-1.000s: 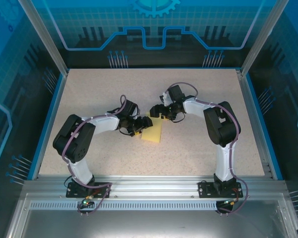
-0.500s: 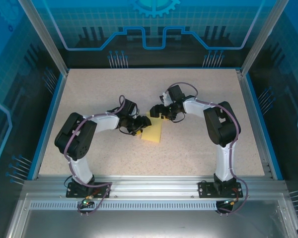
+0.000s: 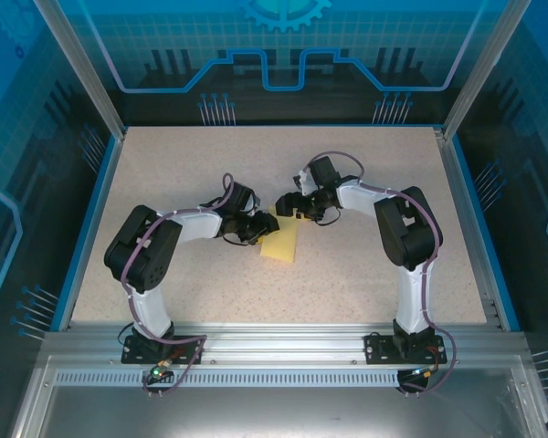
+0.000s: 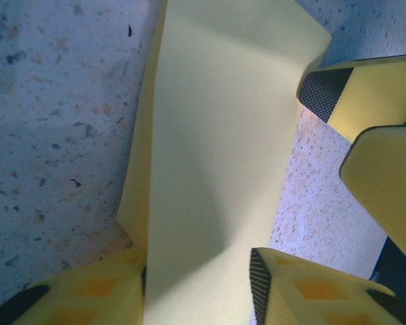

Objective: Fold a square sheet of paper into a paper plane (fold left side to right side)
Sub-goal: Third fold the triangle at the center of the table.

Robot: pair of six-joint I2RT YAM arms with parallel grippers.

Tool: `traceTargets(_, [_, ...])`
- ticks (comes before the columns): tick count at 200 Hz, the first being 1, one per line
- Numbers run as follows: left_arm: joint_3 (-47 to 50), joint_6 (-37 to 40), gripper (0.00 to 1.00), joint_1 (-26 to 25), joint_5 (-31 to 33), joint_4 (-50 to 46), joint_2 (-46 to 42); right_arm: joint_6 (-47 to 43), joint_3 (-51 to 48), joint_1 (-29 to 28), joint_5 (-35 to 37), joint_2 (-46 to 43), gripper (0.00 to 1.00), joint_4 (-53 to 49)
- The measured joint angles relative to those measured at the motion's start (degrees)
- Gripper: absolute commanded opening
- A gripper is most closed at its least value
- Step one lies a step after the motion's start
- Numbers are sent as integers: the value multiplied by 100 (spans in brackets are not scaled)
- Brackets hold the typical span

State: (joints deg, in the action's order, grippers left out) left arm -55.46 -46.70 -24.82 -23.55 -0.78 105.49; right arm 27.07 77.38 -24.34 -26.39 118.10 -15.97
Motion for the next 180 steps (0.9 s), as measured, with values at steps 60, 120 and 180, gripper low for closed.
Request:
traceTargets(60, [59,7,22,0,79,-17,0,-83,0,0,-20,-2,88,-9])
traceTargets(120, [273,9,17,-17,85,-4,0,-321,-17,2,-59,-109,92,-68])
traceTargets(180, [273,7,14,-120,85,-2,0,-970,-970,42,350,-1694,89,-55])
